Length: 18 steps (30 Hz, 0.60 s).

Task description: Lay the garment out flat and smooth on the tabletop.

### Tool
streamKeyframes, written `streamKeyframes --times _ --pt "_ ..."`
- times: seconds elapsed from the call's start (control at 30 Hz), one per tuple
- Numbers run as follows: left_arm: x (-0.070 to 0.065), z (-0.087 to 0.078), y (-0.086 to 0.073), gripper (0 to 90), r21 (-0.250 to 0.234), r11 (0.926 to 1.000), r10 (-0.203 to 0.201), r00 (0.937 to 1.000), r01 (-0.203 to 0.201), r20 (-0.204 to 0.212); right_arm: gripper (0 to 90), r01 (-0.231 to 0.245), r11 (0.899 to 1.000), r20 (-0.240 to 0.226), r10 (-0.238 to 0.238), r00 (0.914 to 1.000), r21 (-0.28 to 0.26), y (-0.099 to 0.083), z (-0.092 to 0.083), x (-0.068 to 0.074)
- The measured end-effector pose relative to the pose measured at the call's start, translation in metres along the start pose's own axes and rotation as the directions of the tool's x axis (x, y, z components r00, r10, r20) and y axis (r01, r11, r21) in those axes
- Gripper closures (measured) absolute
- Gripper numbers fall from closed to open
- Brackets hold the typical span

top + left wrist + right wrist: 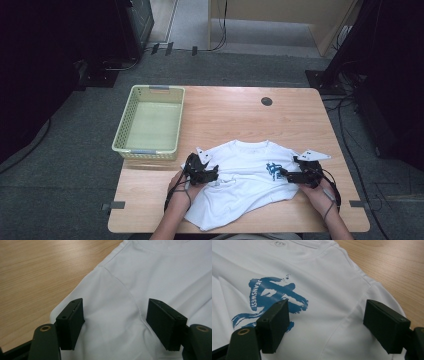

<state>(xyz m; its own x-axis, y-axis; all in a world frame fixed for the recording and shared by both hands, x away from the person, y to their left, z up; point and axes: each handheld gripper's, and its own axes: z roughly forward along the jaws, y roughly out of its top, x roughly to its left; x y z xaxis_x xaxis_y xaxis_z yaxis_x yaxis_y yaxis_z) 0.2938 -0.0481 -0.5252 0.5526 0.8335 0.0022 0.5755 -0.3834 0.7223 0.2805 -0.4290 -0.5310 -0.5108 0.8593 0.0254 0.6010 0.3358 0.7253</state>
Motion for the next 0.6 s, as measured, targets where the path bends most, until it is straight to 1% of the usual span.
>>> streamKeyframes --times 0.1,0.3,0.37,0.6 --pt "-0.002 -0.004 -0.004 30.9 0.002 1.0 -0.003 1.0 0.003 -0.003 21.1 0.008 1.0 0.0 -0.008 1.0 -0.003 -0.002 -0.002 0.003" --pt "-0.005 -0.012 -0.011 30.9 0.007 1.0 -0.005 1.0 0.005 -0.003 21.0 0.006 1.0 -0.006 -0.006 1.0 -0.002 -0.008 -0.007 0.012" --pt "-0.006 -0.015 -0.013 30.9 0.007 1.0 0.002 1.0 -0.002 0.0 21.0 0.011 1.0 -0.007 -0.011 0.9999 -0.004 -0.01 -0.009 0.014" --pt "-0.01 -0.024 -0.023 30.8 0.005 1.0 -0.005 1.0 0.005 -0.005 20.7 0.015 1.0 -0.016 -0.015 0.9998 -0.002 -0.016 -0.016 0.024"
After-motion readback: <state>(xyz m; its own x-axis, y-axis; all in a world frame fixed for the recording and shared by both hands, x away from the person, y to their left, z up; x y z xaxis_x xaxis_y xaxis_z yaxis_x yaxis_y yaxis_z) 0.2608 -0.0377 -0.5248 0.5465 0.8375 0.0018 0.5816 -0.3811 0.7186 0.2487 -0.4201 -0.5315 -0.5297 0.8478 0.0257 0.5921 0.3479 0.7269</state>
